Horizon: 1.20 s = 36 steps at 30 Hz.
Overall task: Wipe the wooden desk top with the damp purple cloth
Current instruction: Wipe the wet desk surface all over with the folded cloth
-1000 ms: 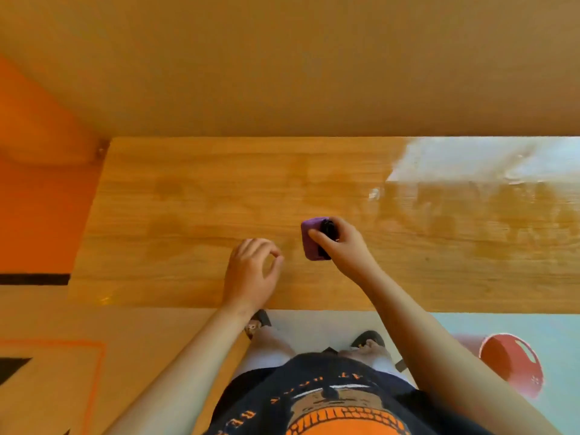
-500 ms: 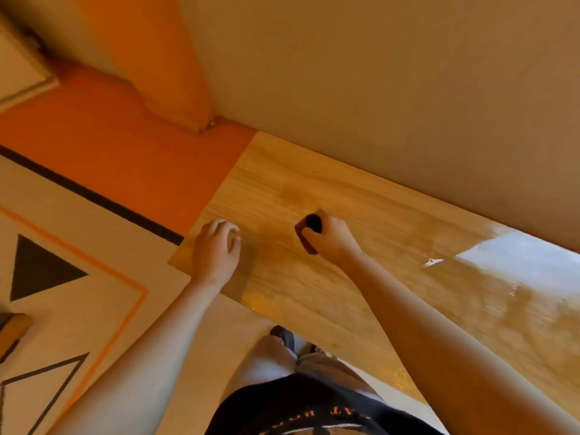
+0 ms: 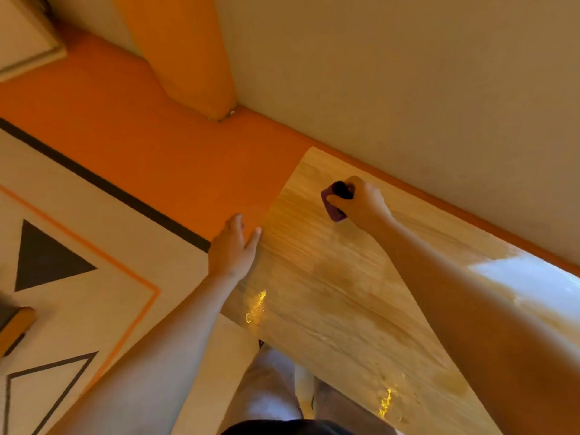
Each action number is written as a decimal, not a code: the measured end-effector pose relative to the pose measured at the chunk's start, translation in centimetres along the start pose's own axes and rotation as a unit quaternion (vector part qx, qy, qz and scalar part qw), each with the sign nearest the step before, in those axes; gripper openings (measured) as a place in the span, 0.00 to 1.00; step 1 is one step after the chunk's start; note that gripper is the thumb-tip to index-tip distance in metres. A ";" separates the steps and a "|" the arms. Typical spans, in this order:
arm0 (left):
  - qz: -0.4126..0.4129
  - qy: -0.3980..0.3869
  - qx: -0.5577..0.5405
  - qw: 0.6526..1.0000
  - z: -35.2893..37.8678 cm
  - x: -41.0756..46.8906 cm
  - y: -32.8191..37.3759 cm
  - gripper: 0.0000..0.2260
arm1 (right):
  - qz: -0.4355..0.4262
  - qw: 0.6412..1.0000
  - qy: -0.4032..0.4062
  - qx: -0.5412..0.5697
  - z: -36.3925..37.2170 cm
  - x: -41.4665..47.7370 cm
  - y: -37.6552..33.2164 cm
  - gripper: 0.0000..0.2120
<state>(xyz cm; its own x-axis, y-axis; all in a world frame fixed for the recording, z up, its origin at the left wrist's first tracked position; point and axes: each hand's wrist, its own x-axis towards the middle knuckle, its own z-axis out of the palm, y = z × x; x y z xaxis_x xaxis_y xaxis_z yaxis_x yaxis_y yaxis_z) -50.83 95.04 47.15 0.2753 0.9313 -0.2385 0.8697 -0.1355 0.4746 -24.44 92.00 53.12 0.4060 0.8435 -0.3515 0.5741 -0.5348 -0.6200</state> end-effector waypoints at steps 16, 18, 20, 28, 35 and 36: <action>0.008 -0.002 -0.029 1.000 2.8 0.2 -2.3 0.22 | -0.066 0.987 0.082 -0.122 5.1 11.6 -5.4 0.12; -0.005 0.000 -0.043 0.999 2.6 0.2 -2.3 0.21 | -0.139 0.978 0.031 -0.153 6.8 10.7 -5.7 0.11; -0.007 -0.002 -0.052 0.999 2.5 0.1 -2.2 0.20 | -0.176 0.972 0.013 -0.155 6.6 10.7 -5.3 0.11; 0.005 0.012 -0.032 0.999 2.5 0.1 -2.1 0.19 | 0.024 0.985 0.171 -0.025 1.8 13.3 -0.6 0.14; 0.011 0.017 -0.017 1.000 2.4 0.0 -1.9 0.25 | -0.126 0.989 0.027 -0.071 7.2 4.5 -3.9 0.15; 0.010 0.016 -0.016 1.000 2.4 0.0 -1.9 0.26 | -0.148 0.987 0.007 -0.064 8.0 3.3 -4.1 0.14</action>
<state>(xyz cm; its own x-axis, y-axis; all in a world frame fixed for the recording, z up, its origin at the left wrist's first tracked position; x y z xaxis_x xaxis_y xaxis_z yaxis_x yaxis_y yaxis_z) -51.51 94.45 44.19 0.2788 0.9388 -0.2023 0.8509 -0.1437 0.5053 -31.10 97.37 48.89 0.2159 0.9634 -0.1586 0.7540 -0.2677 -0.5998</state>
